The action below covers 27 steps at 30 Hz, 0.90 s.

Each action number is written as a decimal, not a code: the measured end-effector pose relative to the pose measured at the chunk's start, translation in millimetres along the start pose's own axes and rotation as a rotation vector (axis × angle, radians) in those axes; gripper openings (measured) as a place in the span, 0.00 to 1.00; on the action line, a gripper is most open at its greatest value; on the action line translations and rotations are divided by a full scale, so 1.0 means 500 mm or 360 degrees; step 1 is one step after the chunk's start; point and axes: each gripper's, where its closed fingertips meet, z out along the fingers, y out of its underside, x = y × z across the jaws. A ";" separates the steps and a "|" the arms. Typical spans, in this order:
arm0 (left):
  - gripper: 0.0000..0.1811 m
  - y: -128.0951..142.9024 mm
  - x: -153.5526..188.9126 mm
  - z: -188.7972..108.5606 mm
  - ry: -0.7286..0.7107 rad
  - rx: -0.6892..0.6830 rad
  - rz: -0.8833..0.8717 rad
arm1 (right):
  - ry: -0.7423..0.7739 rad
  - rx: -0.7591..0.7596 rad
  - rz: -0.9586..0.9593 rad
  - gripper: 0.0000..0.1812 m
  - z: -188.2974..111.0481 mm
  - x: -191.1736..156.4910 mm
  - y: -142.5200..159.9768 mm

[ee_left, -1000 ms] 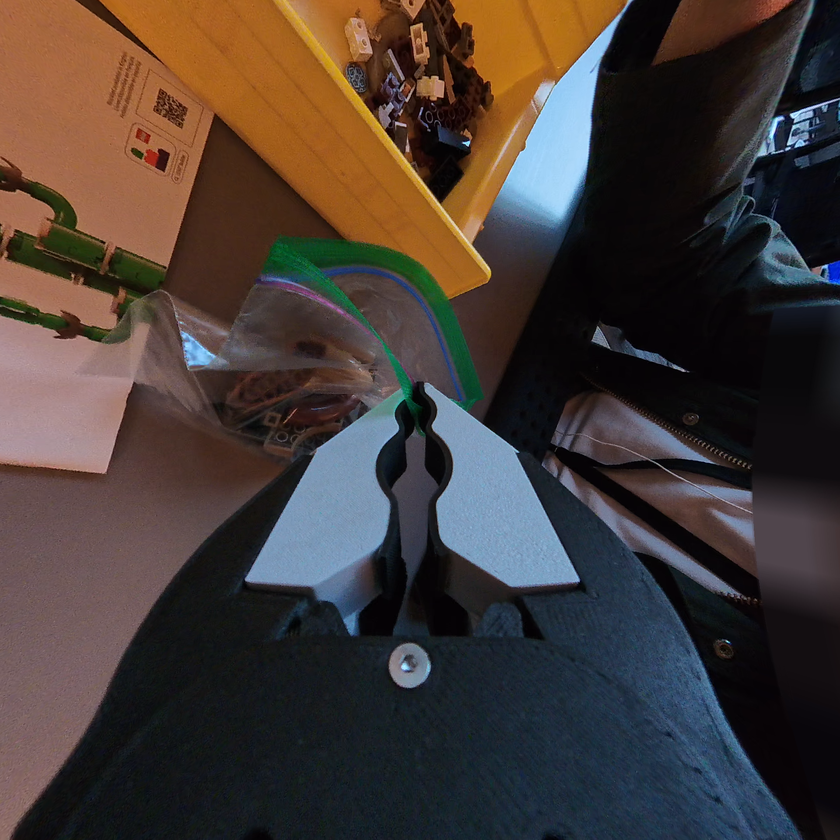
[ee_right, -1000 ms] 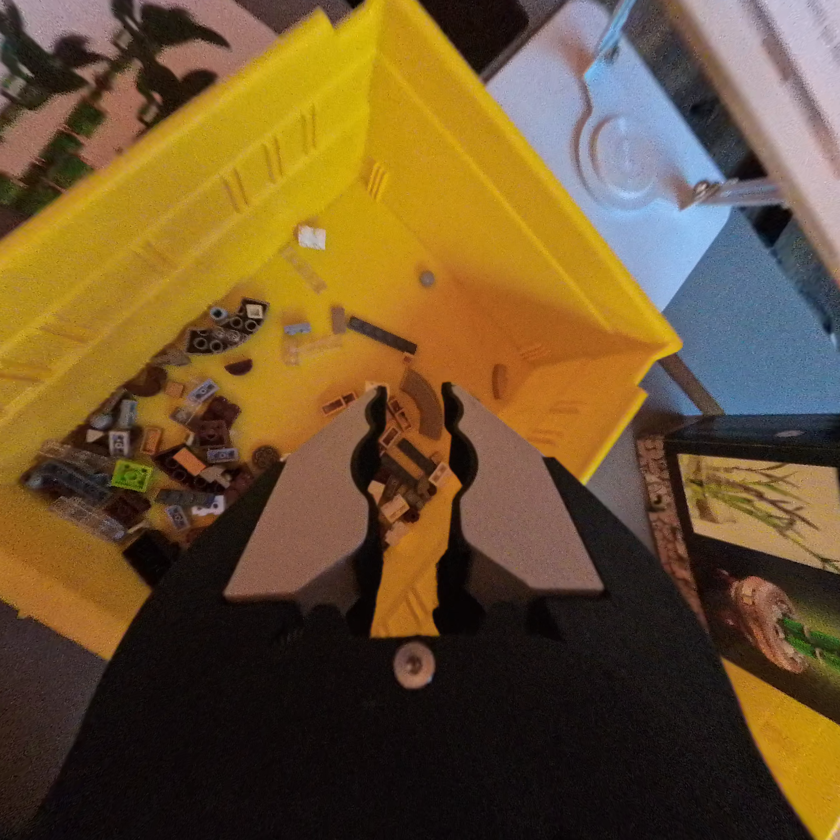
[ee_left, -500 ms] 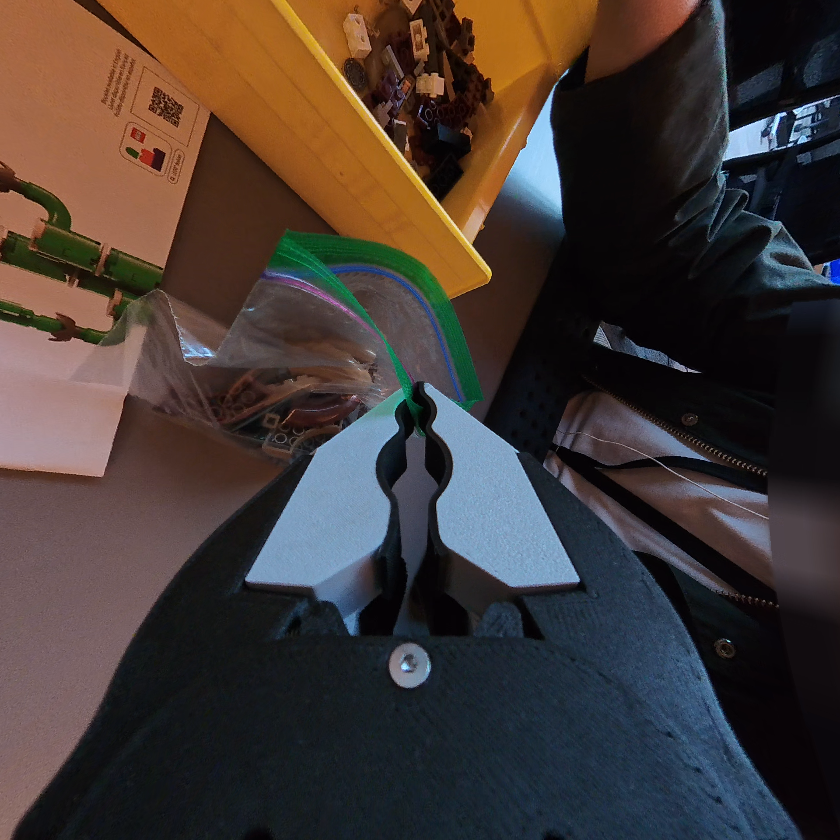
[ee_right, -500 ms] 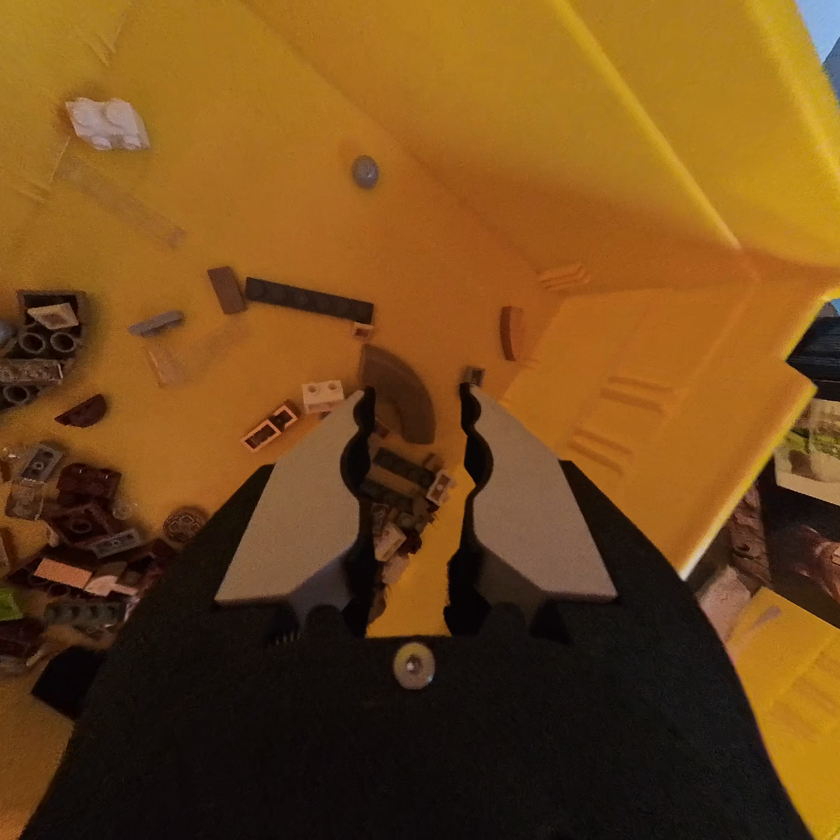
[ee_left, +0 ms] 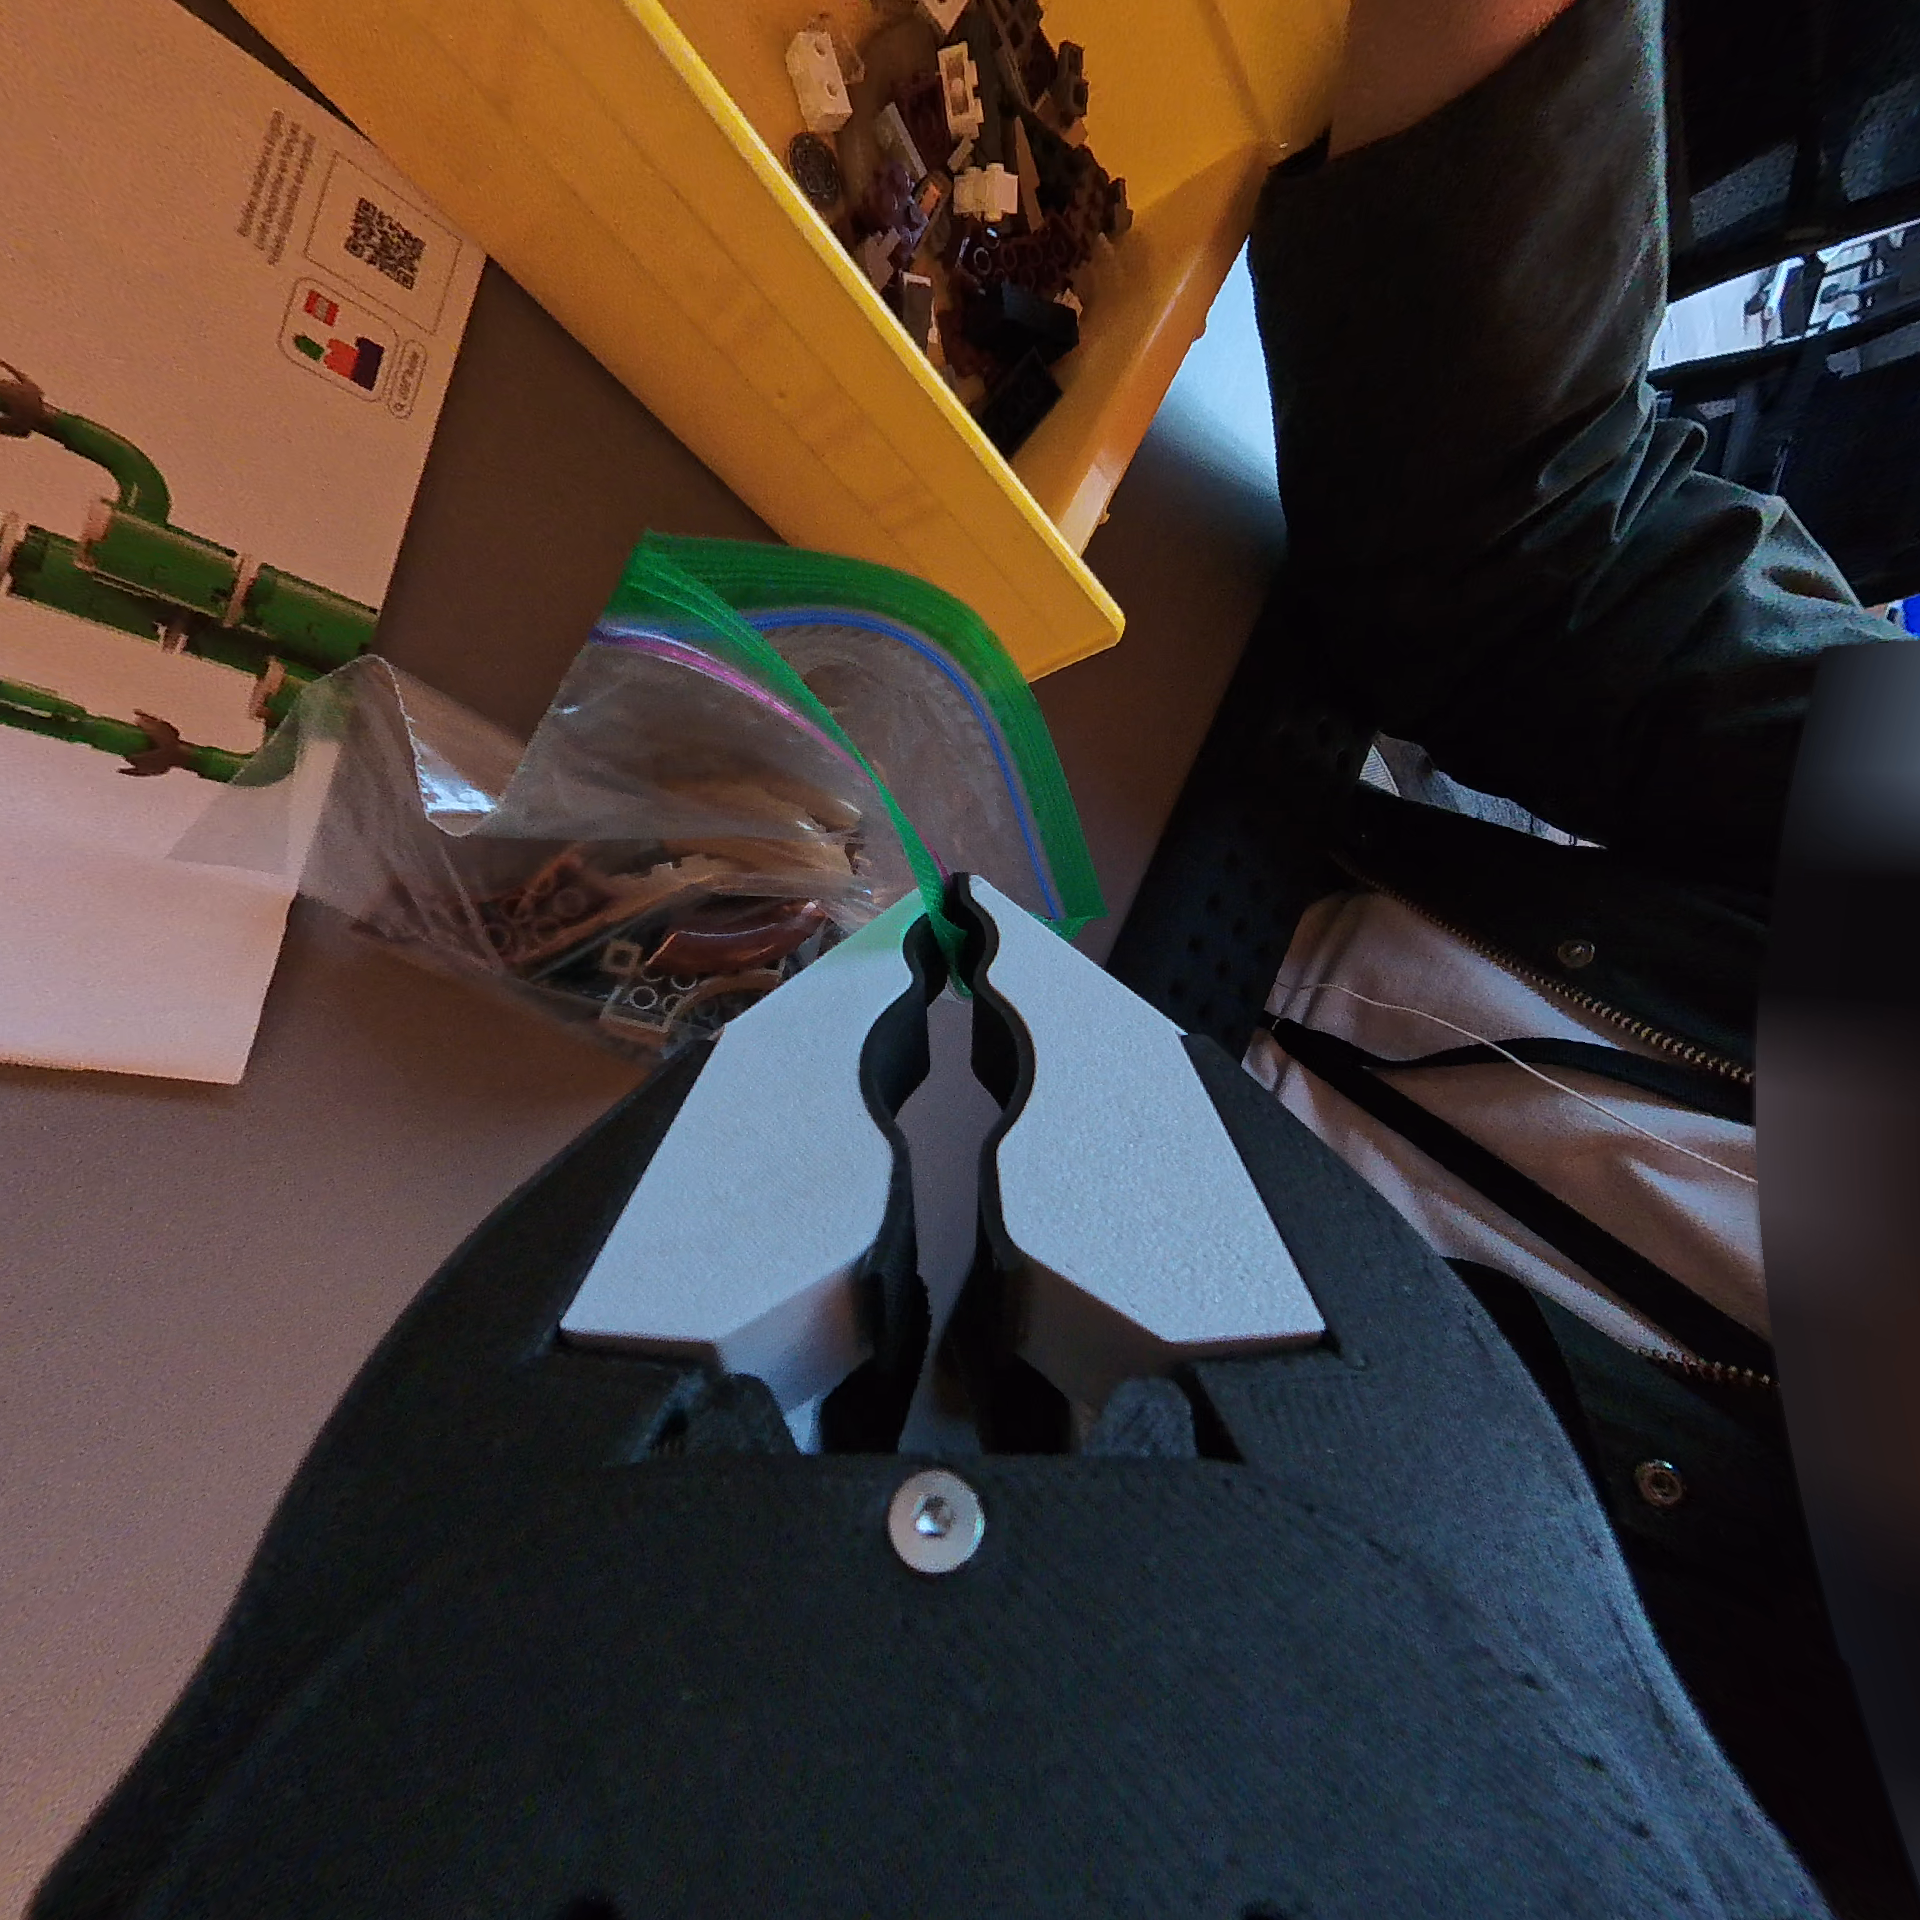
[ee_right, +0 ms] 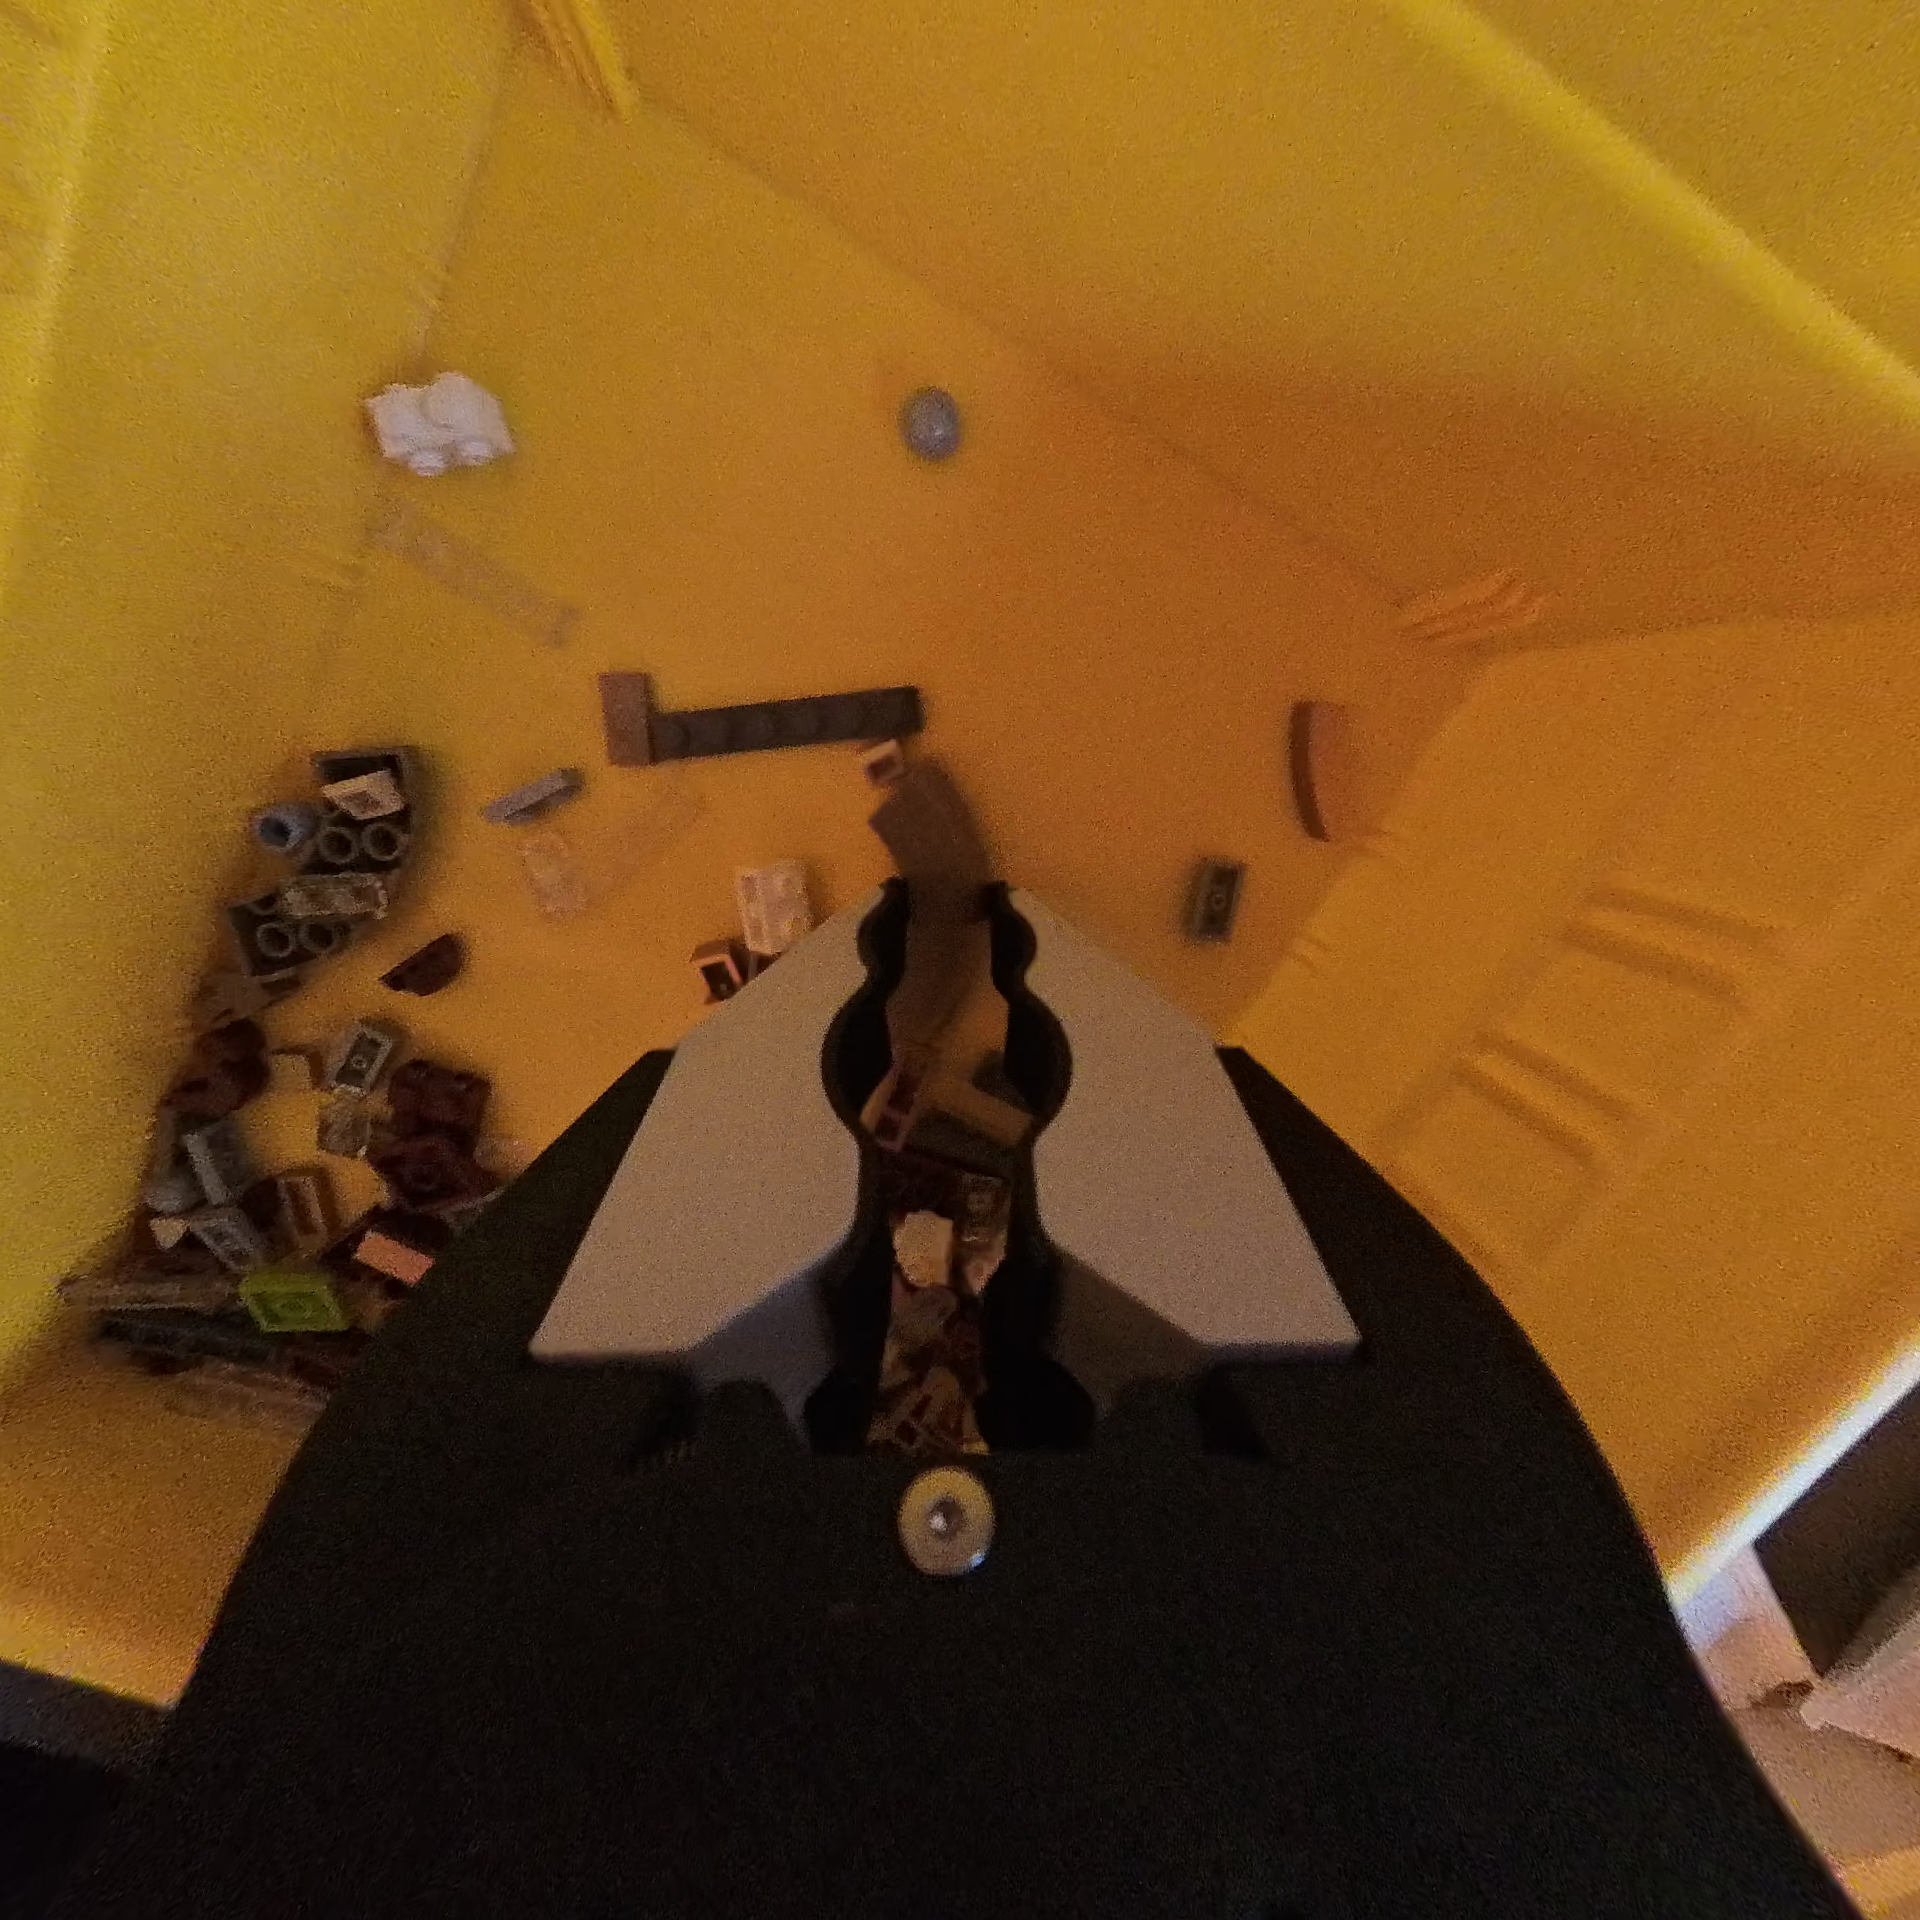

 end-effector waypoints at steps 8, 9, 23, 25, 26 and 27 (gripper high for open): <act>0.00 0.000 -0.002 -0.002 0.0006 0.0004 -0.0006 | -0.0433 0.0488 -0.0111 0.08 -0.224 -0.144 -0.051; 0.00 -0.001 -0.003 -0.002 0.0008 0.0004 -0.0008 | -0.0619 0.0578 -0.0190 0.08 -0.270 -0.205 -0.054; 0.00 -0.002 -0.009 -0.014 -0.0003 0.0039 -0.0032 | -0.1091 0.0348 -0.0427 0.10 -0.224 -0.486 -0.011; 0.00 -0.001 -0.009 -0.016 -0.0003 0.0040 -0.0029 | -0.1091 0.0325 -0.0496 0.15 -0.232 -0.482 -0.004; 0.00 -0.001 -0.009 -0.016 -0.0004 0.0040 -0.0029 | -0.1076 0.0321 -0.0549 0.15 -0.242 -0.474 -0.001; 0.00 -0.001 -0.009 -0.016 -0.0005 0.0039 -0.0029 | -0.1030 0.0345 -0.0588 0.17 -0.254 -0.456 -0.002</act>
